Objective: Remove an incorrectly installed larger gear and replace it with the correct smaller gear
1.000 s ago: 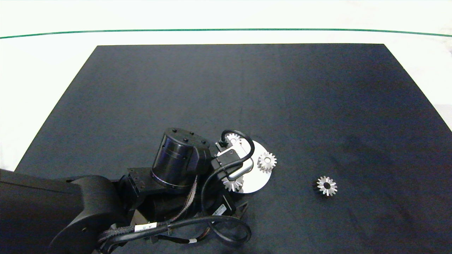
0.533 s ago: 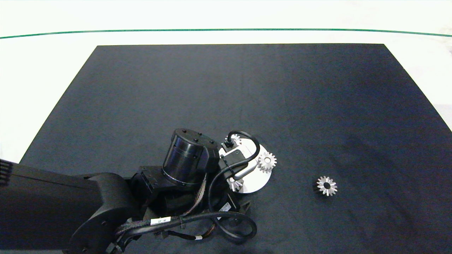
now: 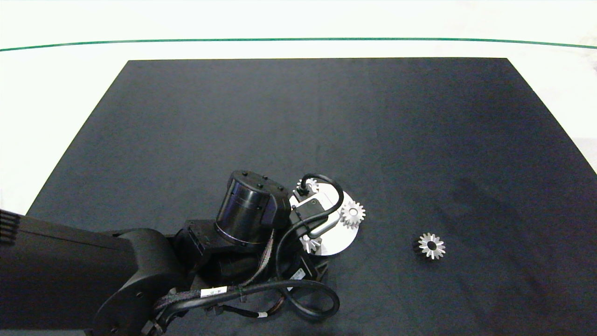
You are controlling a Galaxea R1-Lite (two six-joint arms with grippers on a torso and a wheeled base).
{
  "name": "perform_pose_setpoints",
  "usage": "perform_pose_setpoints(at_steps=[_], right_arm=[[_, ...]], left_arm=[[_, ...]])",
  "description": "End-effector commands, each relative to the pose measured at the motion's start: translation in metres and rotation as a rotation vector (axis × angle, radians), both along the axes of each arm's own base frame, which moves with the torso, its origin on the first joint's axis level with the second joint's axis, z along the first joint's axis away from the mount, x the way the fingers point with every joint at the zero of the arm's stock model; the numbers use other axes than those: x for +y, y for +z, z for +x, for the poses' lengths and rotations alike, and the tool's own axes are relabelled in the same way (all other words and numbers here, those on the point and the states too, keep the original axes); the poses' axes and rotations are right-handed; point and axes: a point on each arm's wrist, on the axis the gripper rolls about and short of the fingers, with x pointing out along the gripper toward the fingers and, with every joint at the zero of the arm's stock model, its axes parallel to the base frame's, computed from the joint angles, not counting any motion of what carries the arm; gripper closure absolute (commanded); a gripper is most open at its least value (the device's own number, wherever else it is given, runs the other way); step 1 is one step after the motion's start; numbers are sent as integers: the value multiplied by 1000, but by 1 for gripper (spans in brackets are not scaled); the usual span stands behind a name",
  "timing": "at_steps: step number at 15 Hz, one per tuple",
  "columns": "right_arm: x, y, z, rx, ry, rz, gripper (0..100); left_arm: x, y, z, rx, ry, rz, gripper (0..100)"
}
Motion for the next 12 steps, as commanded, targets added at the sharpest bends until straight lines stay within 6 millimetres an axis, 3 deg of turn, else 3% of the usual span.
perform_pose_setpoints(at_steps=[1,12], right_arm=[[0,0,-1,-3,1,0,0],[0,0,-1,-3,4,0,0]], left_arm=[[0,1,0,-5,1,-2,23],[-3,-3,3,5,1,8,46]])
